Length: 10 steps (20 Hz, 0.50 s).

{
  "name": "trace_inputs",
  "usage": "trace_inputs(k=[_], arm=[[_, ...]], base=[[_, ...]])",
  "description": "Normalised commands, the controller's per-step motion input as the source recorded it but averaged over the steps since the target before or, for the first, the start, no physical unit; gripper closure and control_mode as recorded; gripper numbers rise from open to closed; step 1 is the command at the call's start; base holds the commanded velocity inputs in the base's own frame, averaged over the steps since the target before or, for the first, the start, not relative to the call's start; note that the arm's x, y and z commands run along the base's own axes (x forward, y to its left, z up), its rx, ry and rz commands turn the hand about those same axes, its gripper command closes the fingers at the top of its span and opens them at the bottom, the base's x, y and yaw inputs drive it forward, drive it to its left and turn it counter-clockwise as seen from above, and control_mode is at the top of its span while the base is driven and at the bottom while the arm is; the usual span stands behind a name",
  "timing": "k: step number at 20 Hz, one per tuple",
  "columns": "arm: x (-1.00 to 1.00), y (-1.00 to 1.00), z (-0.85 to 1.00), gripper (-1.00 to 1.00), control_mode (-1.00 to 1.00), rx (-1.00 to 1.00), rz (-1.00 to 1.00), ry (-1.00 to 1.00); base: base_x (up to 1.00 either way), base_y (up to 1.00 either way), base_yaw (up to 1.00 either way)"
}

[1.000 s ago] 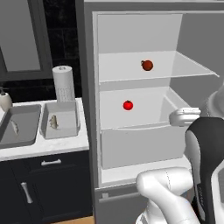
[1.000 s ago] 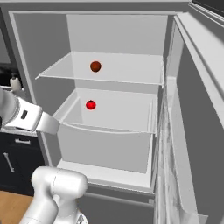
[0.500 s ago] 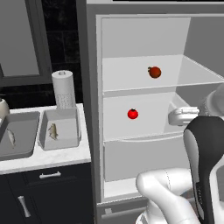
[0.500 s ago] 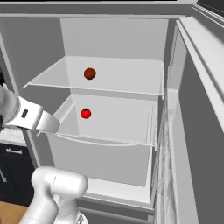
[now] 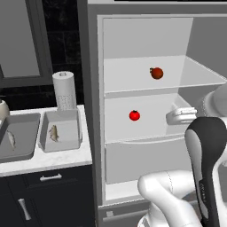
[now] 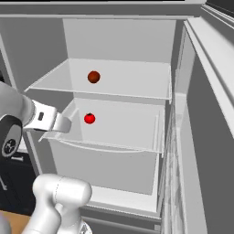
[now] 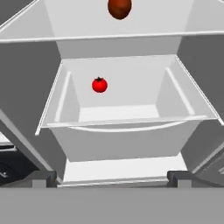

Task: Place one tomato and one fish in each tupperware on the nearby counter, to pack two identical lunches.

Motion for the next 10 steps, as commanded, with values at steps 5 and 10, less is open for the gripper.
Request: trace_inputs(k=[5,10], arm=[[0.64,0.00,-0.36,-1.00,-1.00,0.00,0.10,0.00],[0.80,0.16,-0.19,-1.00,-1.00,0.00,0.05,0.00]], base=[[0.00,0.00,0.00],[0.00,0.00,0.00]])
